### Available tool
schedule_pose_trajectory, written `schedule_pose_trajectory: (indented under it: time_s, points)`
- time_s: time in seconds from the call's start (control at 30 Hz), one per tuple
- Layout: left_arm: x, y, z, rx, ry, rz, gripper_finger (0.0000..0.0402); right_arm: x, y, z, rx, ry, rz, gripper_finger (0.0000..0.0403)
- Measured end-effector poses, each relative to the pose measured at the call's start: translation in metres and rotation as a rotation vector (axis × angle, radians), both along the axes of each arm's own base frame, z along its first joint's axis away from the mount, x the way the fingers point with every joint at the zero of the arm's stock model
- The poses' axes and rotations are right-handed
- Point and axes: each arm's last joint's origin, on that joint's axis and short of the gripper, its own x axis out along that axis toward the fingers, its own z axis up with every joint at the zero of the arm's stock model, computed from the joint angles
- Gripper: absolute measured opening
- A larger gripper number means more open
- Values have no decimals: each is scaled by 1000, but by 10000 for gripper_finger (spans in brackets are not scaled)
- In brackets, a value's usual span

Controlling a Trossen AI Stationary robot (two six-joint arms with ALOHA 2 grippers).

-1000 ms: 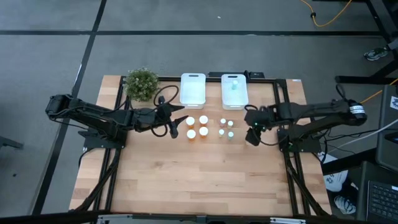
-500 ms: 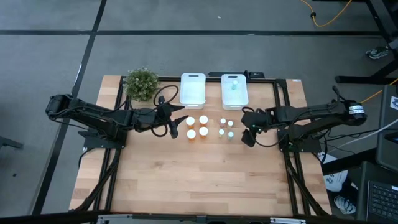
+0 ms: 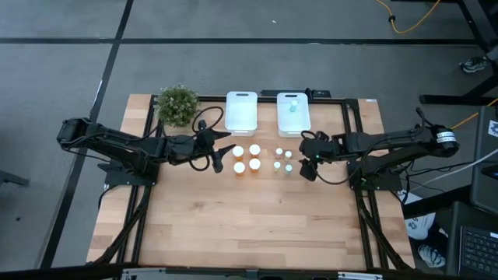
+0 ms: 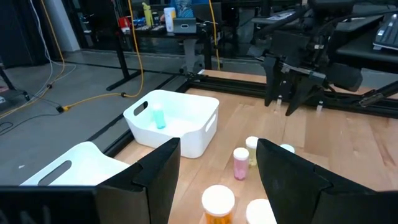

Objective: Pick and place medicine bottles into bin by pill shape (circle, oval)
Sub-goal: Put the yellow pill bottle into the right white bin

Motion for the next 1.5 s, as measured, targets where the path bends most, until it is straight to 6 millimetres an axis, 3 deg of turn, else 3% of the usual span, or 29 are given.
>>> schedule_pose_trajectory:
  time_s: [0.43,0.67,1.17,1.5]
  points:
    - [0,0,0,0,0,0,204,2,0,1,24,-37,-45,290]
    - [0,0,0,0,0,0,204,3,-2,-3,143,-23,-93,285]
    - [0,0,0,3,2,-1,204,21,-35,-48,124,226,-151,282]
    - [0,0,0,3,2,-1,204,44,-40,-57,84,113,-30,282]
